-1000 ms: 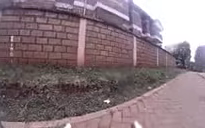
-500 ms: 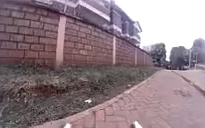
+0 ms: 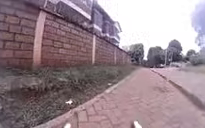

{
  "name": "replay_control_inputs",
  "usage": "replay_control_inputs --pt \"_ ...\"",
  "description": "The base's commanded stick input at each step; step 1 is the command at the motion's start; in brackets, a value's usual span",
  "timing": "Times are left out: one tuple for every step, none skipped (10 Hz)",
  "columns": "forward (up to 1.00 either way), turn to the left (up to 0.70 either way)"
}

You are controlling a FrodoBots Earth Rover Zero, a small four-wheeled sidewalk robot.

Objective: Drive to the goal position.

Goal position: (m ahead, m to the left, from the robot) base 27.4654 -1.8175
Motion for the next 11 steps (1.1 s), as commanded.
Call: replay_control_inputs --pt "0.0 -0.45" --pt "0.0 -0.3" --pt "0.0 -0.16" --pt "0.0 -0.04" --pt "0.0 0.0" --pt "0.0 0.0" --pt "0.0 0.0" --pt "0.0 0.0" --pt "0.0 0.0" --pt "0.0 0.0" --pt "0.0 0.0"
